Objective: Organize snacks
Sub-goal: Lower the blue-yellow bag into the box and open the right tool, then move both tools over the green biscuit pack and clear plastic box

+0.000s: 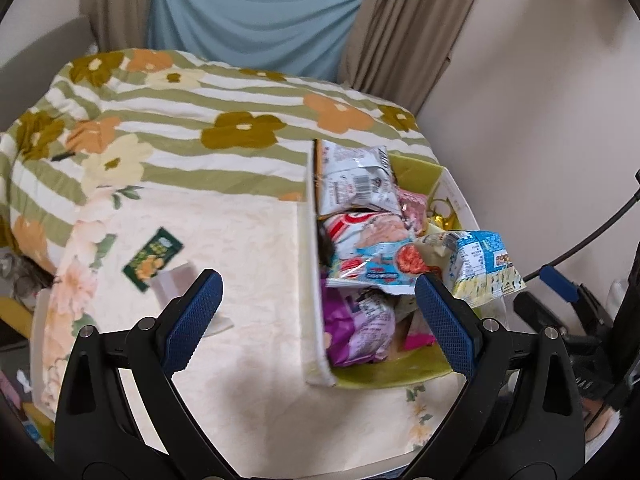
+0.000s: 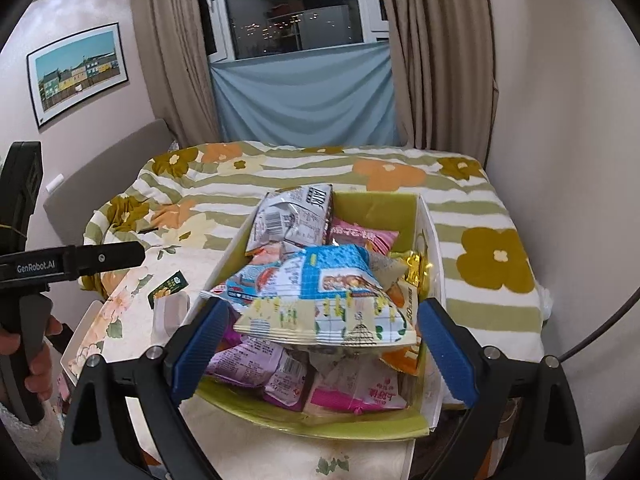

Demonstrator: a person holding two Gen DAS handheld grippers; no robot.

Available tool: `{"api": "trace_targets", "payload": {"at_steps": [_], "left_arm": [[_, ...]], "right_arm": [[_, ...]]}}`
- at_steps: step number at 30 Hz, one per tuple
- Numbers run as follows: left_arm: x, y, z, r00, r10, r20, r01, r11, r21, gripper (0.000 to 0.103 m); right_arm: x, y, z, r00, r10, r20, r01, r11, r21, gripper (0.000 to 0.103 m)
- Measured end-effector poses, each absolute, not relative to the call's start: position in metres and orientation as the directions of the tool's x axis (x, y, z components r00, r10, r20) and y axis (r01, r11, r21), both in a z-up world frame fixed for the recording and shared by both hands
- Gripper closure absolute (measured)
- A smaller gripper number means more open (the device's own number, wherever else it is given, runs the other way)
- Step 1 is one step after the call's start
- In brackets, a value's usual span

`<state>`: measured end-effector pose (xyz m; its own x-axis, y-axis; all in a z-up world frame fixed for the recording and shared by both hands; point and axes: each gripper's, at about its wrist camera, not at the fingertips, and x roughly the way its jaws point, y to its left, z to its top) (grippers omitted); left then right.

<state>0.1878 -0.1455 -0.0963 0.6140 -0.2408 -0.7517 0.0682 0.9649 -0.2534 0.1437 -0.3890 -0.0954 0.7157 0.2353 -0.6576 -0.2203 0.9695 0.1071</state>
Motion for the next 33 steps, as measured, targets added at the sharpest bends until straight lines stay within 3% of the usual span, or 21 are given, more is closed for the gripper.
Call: {"api": "trace_targets", "payload": {"at_steps": [15, 33], "left_arm": [[0.169, -0.011, -0.072, 0.666, -0.116, -0.737, 0.019, 0.99, -0.139, 0.006], [0.246, 0.107, -0.159, 0.468, -0.231, -0.853, 0.217, 0.966, -0.143, 0.007]], "right_arm": [[0.134, -0.272, -0.049, 0.713, 0.318, -0.625, -0.337, 0.937, 0.092, 0.009], [0.178, -0.108, -0.149, 0.568, 0.265, -0.779, -0.301, 0.948, 0.103, 0.009]]}}
